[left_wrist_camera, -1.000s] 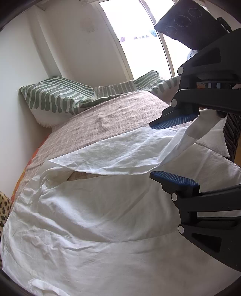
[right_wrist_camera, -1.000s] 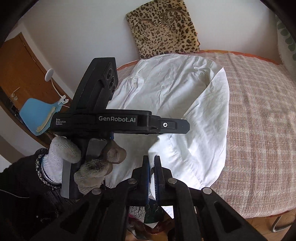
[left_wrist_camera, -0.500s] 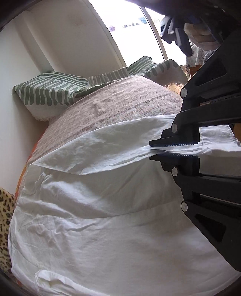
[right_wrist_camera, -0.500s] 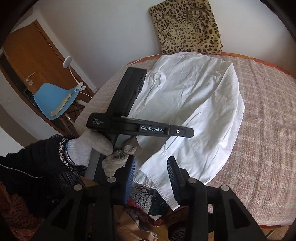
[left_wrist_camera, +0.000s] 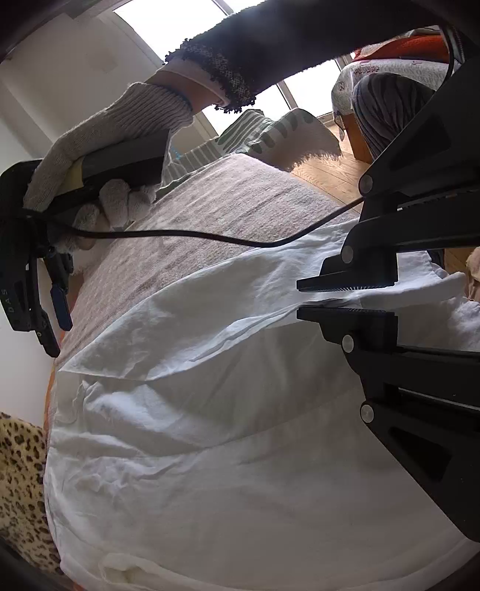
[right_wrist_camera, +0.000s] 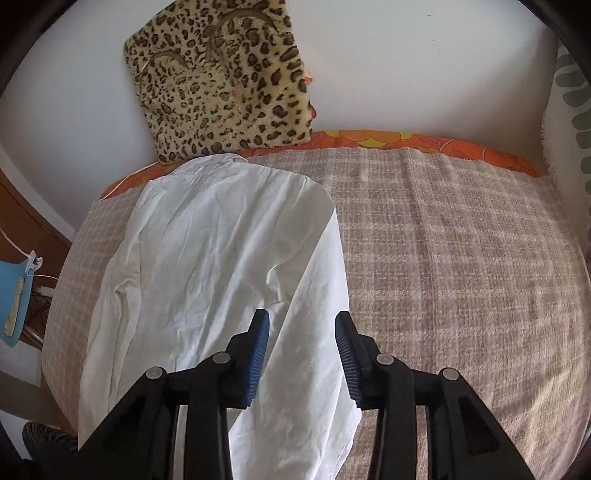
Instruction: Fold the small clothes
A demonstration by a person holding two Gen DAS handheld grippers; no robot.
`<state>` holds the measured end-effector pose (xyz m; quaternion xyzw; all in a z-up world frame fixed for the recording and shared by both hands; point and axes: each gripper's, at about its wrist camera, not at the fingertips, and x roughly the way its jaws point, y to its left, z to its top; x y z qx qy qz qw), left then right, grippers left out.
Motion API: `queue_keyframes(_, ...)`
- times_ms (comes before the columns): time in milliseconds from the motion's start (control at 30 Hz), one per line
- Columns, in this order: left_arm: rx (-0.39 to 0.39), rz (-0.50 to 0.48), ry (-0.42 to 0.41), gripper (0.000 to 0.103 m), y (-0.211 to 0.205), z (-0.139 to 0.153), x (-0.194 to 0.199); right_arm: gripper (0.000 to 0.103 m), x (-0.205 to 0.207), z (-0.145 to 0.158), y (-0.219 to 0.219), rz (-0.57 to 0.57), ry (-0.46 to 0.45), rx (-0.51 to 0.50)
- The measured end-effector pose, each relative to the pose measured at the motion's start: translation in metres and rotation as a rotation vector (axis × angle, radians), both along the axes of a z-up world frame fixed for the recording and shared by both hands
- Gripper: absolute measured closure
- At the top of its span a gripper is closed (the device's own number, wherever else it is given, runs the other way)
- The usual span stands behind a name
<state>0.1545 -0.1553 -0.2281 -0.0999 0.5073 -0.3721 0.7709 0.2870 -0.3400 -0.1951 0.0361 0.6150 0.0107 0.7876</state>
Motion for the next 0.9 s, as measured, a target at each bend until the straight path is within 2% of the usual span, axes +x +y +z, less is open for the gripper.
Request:
queue_keyframes(200,0.006,-0.015,-0.013,0.097,0.005,-0.005,-0.010,0.064,0.045,-0.034,-0.001,-0.035,0.039,-0.074)
queue_keyframes(300,-0.002,-0.015,-0.021,0.097,0.006,-0.005,-0.012,0.072,0.057,-0.044,0.002,-0.035,0.059,-0.109)
queue_keyframes(367,-0.015,-0.012,-0.014,0.097,0.007,-0.005,-0.012,0.089,0.061,-0.048,0.003,-0.032,0.072,-0.126)
queue_keyframes(433,-0.030,-0.012,-0.011,0.098,0.009,-0.003,-0.012,0.101,0.063,-0.047,0.002,-0.038,0.069,-0.126)
queue_keyframes(600,-0.070,0.004,0.003,0.100,0.020,0.003,-0.012,0.103,0.070,-0.032,0.006,-0.055,0.029,-0.085)
queue_keyframes(733,-0.083,0.039,-0.013,0.100,0.037,0.010,-0.017,0.103,0.079,-0.017,0.031,-0.005,-0.007,-0.080)
queue_keyframes(900,-0.079,0.067,0.005,0.100,0.052,0.006,-0.021,0.103,0.091,-0.027,0.076,0.079,0.007,-0.101)
